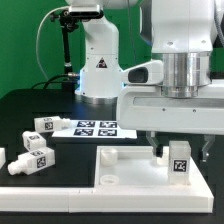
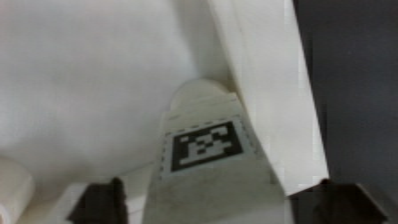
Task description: Assemble one leg
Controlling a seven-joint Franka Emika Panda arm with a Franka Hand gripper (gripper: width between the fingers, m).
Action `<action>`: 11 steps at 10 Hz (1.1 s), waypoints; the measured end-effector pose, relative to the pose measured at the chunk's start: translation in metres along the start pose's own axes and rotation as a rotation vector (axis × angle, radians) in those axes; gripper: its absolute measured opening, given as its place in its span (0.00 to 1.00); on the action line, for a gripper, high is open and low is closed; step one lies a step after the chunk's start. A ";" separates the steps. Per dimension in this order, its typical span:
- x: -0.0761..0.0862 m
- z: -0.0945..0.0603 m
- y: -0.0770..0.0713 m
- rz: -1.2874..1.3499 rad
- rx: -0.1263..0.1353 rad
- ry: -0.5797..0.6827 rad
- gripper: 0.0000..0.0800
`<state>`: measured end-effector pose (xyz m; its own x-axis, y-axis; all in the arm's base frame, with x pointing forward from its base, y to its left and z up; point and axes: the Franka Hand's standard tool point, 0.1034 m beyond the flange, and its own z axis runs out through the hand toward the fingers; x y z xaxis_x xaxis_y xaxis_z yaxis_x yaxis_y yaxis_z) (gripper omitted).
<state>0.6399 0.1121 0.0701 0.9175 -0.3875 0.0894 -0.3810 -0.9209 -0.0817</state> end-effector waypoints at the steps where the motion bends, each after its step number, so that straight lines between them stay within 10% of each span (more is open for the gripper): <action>1: 0.000 0.000 0.000 0.080 0.001 -0.001 0.55; 2: 0.000 0.000 0.000 0.145 0.000 -0.001 0.36; 11: -0.001 0.001 0.000 1.315 0.015 -0.056 0.36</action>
Offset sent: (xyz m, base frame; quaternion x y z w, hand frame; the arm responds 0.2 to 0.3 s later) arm 0.0005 -0.0020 0.0018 -0.0220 0.0192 0.3251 0.9452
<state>0.6392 0.1125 0.0693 -0.1317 -0.9856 -0.1061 -0.9862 0.1411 -0.0865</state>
